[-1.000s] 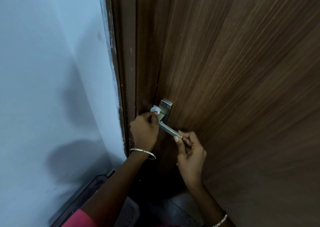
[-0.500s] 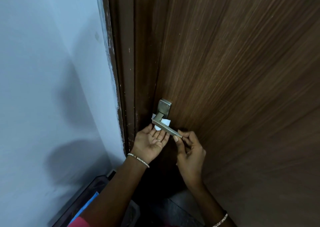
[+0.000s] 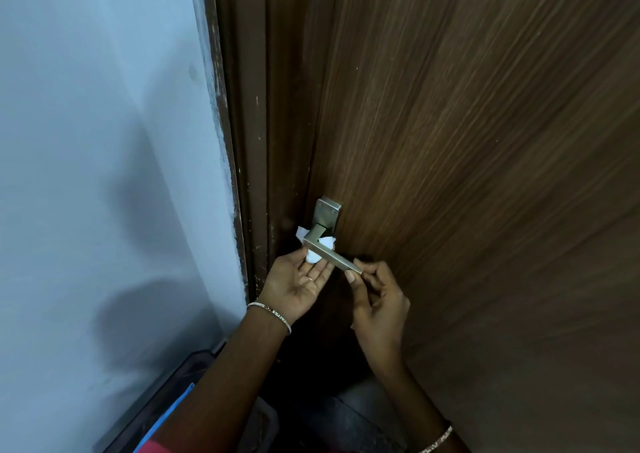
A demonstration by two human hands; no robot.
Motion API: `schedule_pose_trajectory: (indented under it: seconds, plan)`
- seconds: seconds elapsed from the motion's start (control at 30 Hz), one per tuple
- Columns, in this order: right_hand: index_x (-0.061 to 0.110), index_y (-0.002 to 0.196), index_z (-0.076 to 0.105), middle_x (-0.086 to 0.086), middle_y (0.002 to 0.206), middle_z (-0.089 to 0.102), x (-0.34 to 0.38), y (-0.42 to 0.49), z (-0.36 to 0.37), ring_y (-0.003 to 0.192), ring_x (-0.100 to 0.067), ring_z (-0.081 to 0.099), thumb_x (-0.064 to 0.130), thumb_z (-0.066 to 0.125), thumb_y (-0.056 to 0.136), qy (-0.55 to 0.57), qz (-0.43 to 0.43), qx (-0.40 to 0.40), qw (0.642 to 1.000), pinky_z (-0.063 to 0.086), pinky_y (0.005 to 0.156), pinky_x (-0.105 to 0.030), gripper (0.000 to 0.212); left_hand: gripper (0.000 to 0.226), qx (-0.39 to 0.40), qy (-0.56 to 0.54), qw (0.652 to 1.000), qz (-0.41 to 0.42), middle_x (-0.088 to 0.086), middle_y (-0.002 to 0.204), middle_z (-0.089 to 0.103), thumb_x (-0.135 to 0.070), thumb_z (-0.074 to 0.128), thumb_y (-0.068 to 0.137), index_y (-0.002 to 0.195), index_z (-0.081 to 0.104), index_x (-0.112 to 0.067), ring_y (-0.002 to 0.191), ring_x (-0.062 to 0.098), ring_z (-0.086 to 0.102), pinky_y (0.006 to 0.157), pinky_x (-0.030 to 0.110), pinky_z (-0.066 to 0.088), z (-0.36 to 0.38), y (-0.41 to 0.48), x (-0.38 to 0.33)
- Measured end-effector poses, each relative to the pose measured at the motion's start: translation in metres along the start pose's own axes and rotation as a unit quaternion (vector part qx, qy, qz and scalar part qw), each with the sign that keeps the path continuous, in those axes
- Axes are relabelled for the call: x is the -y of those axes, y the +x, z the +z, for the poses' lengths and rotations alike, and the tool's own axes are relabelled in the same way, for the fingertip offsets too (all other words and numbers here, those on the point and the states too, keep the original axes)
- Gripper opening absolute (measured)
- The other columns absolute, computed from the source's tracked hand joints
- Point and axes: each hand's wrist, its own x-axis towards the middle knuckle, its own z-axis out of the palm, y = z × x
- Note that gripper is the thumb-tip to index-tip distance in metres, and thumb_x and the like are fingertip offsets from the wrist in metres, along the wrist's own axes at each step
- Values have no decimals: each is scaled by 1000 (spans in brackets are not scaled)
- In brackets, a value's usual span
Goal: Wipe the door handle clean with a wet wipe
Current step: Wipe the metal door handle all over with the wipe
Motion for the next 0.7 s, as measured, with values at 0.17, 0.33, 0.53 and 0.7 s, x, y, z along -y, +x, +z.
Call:
schedule_pose_trajectory:
  seconds: [0.17, 0.33, 0.53, 0.7]
  plan:
    - [14, 103, 69, 12, 103, 74, 1, 1, -1, 102, 0, 70, 10, 69, 93, 6, -3, 4, 1000, 58, 85, -22, 11, 15, -176, 327, 855, 361, 6, 99, 74, -26, 66, 90, 98, 74, -16, 90, 19, 69, 82, 33, 57, -10, -12, -1]
    - [14, 103, 69, 14, 102, 74, 0, 1, -1, 99, 2, 70, 12, 68, 93, 6, -9, 2, 1000, 57, 78, -18, 9, 18, -125, 528, 581, 606, -10, 92, 74, -27, 64, 92, 104, 76, -19, 81, -1, 66, 73, 1, 42, 1, -28, 0]
    - [15, 103, 69, 13, 103, 75, -1, 1, -1, 101, 1, 70, 16, 68, 94, 14, 1, 8, 1000, 57, 81, -19, 9, 21, -52, 636, 434, 636, 2, 112, 73, -18, 65, 91, 110, 74, -12, 101, 8, 68, 91, 12, 47, -5, -4, 7]
    - [21, 103, 68, 13, 103, 75, 2, 2, -7, 83, -4, 73, 20, 67, 95, 10, 34, 34, 999, 62, 57, -33, 8, 15, -137, 554, 564, 597, -5, 86, 76, -28, 66, 91, 100, 77, -21, 74, 0, 68, 67, 0, 41, -5, -11, 3]
